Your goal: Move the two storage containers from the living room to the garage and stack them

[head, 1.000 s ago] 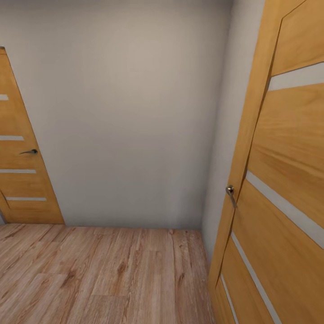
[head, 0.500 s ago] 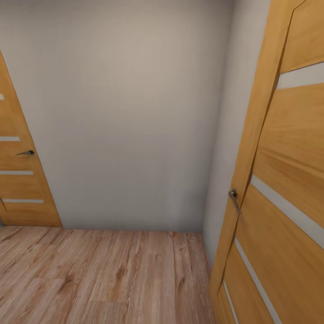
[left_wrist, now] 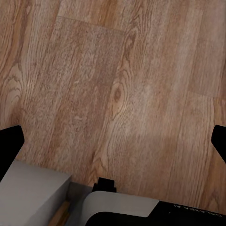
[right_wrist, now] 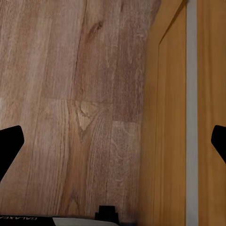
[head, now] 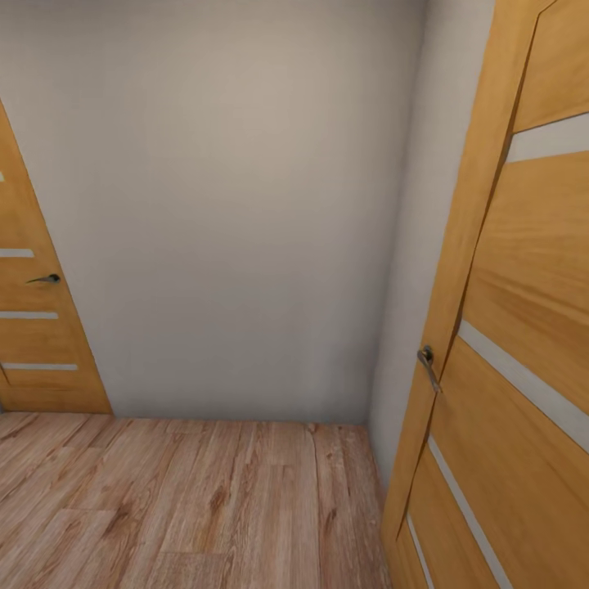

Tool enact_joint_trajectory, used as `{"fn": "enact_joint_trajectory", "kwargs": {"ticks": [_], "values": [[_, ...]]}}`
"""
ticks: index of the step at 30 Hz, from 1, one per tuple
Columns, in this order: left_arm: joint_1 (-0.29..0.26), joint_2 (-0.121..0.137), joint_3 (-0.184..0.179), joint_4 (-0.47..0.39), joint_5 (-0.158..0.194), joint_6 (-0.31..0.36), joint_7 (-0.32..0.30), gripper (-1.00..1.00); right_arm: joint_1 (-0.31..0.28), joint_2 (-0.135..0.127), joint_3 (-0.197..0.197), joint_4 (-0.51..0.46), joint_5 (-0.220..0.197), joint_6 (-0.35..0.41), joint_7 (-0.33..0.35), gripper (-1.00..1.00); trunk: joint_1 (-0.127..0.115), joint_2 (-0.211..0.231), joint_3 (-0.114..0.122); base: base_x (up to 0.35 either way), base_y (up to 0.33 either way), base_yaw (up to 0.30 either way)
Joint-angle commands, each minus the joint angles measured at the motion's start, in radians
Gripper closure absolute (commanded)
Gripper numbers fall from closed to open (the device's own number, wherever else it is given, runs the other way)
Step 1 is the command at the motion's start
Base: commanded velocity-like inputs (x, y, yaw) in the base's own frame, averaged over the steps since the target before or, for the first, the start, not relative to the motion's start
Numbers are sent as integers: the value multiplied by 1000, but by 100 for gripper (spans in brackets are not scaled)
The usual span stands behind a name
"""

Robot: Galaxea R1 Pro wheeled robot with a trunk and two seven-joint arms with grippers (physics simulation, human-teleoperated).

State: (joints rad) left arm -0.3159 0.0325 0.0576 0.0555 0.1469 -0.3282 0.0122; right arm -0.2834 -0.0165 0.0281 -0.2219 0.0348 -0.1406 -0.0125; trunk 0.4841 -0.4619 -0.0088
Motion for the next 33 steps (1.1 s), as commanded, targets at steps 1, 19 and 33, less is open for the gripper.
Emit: {"fn": "enact_joint_trajectory", "kwargs": {"ticks": [1, 19, 33], "values": [[-2, 0, 5, 4, 0, -7, 0, -100, -1, 0, 3, 1, 4, -3, -1, -100, 0, -1, -1, 0, 0, 0], [-2, 1, 5, 4, 0, -7, -1, -100, 0, 0, 3, 1, 4, -2, -1, -100, 0, -1, -1, 42, -4, 0], [-2, 2, 5, 4, 0, -8, -1, -100, 0, 0, 3, 1, 4, -2, -1, -100, 0, -1, -1, 80, -23, 0]]}}
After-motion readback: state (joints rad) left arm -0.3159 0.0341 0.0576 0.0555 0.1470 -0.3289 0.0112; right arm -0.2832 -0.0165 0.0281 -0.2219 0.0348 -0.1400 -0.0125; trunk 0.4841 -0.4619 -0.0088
